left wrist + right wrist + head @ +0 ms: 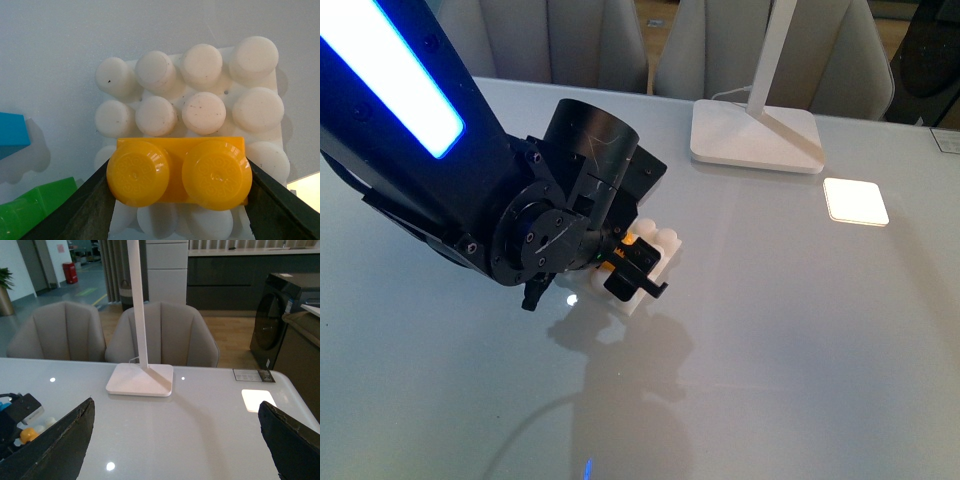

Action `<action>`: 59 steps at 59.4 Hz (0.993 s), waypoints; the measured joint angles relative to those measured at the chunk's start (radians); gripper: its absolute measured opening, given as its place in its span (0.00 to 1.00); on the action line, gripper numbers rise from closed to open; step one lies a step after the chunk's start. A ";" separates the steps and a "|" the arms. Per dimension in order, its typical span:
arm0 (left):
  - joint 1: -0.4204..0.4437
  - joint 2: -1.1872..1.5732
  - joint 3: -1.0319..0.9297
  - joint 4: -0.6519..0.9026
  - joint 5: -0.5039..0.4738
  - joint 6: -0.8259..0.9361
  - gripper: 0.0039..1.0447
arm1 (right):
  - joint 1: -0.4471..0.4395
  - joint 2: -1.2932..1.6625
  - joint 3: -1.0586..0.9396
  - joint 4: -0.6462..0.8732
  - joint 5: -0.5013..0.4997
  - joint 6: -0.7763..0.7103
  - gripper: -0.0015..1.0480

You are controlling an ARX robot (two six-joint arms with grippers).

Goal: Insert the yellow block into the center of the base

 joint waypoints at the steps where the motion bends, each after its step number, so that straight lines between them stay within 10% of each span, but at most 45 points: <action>1: 0.000 0.001 0.001 0.000 0.002 0.000 0.60 | 0.000 0.000 0.000 0.000 0.000 0.000 0.91; 59: 0.011 0.054 0.064 -0.038 0.051 -0.014 0.60 | 0.000 0.000 0.000 0.000 0.000 0.000 0.91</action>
